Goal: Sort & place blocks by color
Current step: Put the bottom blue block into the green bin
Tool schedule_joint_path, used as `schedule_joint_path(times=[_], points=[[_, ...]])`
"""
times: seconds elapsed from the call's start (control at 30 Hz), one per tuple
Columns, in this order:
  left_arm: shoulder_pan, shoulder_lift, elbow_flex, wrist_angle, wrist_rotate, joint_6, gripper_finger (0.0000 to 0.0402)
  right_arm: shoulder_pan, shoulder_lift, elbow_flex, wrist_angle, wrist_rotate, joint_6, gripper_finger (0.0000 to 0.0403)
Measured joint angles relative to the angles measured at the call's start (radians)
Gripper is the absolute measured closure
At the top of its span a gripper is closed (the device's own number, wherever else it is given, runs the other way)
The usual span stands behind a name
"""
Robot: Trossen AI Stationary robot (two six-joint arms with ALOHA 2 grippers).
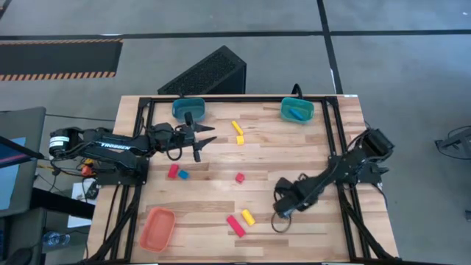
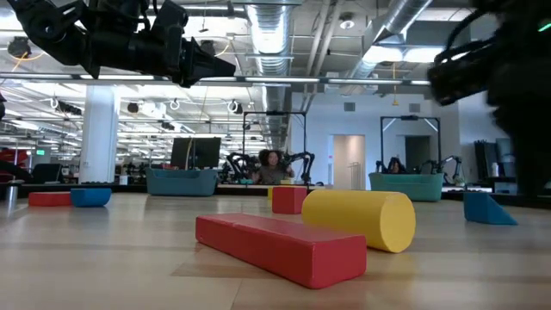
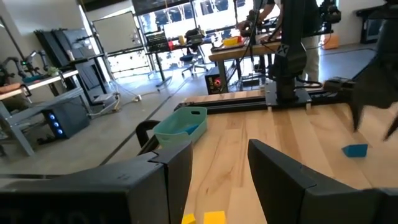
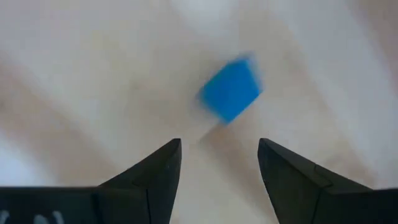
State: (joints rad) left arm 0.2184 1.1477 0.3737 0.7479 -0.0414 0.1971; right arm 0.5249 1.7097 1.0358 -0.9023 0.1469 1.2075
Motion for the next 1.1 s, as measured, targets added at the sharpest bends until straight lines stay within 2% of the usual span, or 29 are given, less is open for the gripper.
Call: schedule_joint_path(times=[0.13, 0.27, 0.5, 0.67, 0.87, 1.1], points=[[0.0, 0.0, 0.0, 0.004, 0.0, 0.024, 0.0253, -0.063, 0.006, 0.0, 0.065, 0.013, -0.089, 0.0168], [0.0, 0.0, 0.0, -0.001, -0.018, 0.027, 0.0253, -0.103, 0.006, 0.0, 0.062, 0.012, -0.103, 0.0168], [0.0, 0.0, 0.0, -0.06, -0.073, 0.072, 0.0253, -0.155, 0.006, 0.0, 0.079, -0.008, 0.064, 0.0168], [0.0, 0.0, 0.0, -0.075, -0.132, 0.099, 0.0253, -0.144, 0.006, 0.0, 0.064, -0.041, 0.126, 0.0175], [0.0, 0.0, 0.0, -0.092, -0.135, 0.107, 0.0253, -0.14, 0.038, -0.001, 0.045, -0.041, 0.152, 0.0205], [0.0, 0.0, 0.0, -0.094, -0.135, 0.105, 0.0253, -0.149, 0.107, 0.006, 0.058, -0.067, 0.107, 0.026]])
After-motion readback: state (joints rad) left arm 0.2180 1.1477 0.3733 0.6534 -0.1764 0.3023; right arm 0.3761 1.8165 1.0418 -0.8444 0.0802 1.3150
